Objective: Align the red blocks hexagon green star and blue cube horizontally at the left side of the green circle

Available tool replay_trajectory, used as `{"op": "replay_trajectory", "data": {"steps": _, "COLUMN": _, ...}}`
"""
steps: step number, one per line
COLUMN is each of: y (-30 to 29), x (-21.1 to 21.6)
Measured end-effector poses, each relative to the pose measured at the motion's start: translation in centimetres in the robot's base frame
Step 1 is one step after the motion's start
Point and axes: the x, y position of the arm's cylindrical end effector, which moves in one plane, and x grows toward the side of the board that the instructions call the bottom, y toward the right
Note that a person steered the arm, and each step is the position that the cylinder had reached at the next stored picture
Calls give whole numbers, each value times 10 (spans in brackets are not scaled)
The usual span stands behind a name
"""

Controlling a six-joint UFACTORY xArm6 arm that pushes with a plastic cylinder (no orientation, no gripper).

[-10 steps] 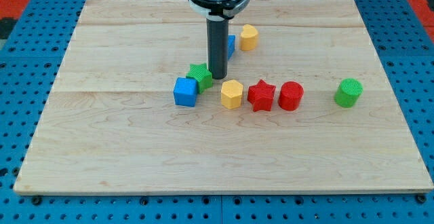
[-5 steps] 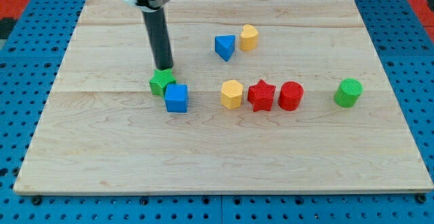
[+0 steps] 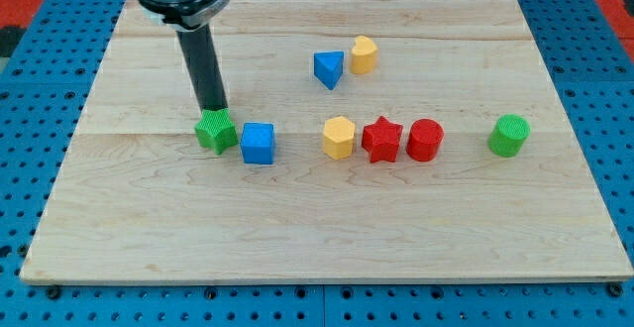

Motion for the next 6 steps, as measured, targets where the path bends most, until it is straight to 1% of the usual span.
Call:
{"op": "replay_trajectory", "data": {"steps": 2, "y": -16, "x": 20}}
{"op": "replay_trajectory", "data": {"steps": 3, "y": -59, "x": 50}}
{"op": "replay_trajectory", "data": {"steps": 4, "y": -11, "x": 94}}
{"op": "replay_trajectory", "data": {"steps": 5, "y": 32, "x": 80}}
{"op": "replay_trajectory", "data": {"steps": 6, "y": 32, "x": 77}}
